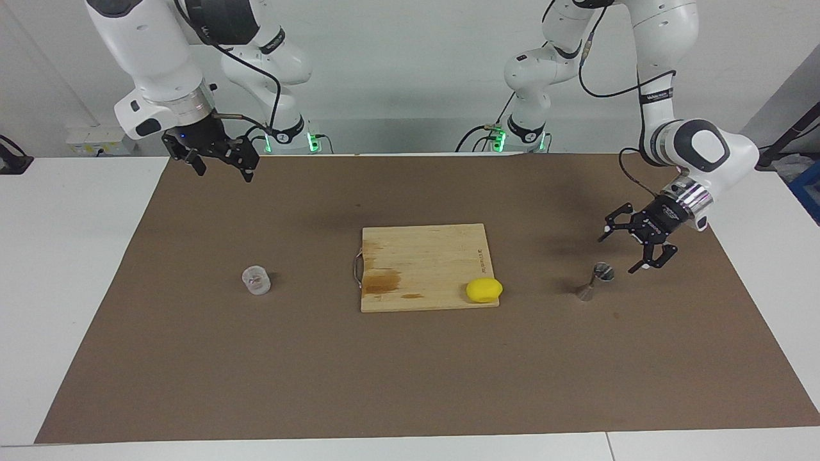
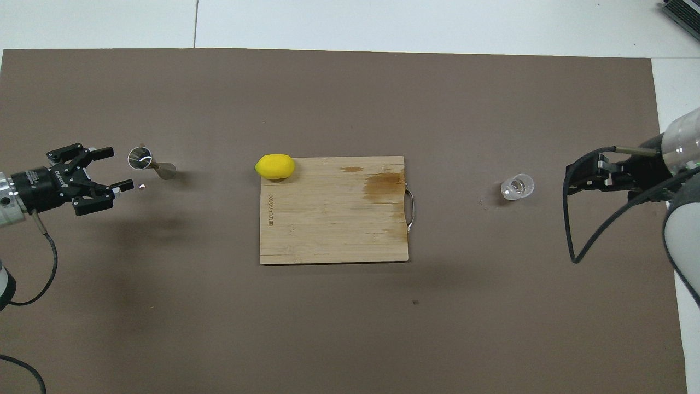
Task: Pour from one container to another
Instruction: 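Close the left gripper around the small metal cup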
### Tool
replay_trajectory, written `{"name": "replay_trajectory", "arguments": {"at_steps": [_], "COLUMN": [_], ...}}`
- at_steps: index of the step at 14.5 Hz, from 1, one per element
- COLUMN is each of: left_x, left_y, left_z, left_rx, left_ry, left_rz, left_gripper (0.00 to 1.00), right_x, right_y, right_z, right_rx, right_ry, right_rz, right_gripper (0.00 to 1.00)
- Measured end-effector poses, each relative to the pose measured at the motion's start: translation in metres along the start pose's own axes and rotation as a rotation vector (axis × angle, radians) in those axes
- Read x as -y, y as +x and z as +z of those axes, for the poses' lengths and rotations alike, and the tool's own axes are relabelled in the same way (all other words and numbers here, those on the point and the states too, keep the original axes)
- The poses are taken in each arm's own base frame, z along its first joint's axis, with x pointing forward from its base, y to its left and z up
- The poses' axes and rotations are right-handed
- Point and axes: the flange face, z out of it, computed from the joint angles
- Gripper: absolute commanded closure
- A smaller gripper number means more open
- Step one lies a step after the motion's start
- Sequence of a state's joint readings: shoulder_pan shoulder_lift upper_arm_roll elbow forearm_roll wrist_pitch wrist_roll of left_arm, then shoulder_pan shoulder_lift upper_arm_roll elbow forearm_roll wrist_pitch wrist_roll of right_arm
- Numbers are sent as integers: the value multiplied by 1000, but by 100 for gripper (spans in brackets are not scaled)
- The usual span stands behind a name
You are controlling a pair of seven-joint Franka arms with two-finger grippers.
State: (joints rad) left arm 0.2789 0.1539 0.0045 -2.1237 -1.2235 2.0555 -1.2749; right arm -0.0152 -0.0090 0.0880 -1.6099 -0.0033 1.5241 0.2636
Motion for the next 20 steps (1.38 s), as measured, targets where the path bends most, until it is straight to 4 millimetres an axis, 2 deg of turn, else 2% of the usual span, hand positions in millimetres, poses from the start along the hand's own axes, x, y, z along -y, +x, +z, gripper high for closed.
{"name": "replay_trajectory", "arguments": {"at_steps": [12,15,19,20], "left_x": [-1,-3,0,0], "left_y": [25,25,20,19], "left_z": [25,26,33,34], "left_rx": [71,81,93,94], "left_ry": [1,-12,-24,-25], "left_rz": [112,106,116,118], "left_gripper": [12,19,21,25], "right_x": [0,0,0,0], "right_y": [0,0,0,0], "right_z": [0,0,0,0], "right_rx": [0,0,0,0], "right_ry": [0,0,0,0], "right_rz": [0,0,0,0], "right_gripper": [1,1,1,1]}}
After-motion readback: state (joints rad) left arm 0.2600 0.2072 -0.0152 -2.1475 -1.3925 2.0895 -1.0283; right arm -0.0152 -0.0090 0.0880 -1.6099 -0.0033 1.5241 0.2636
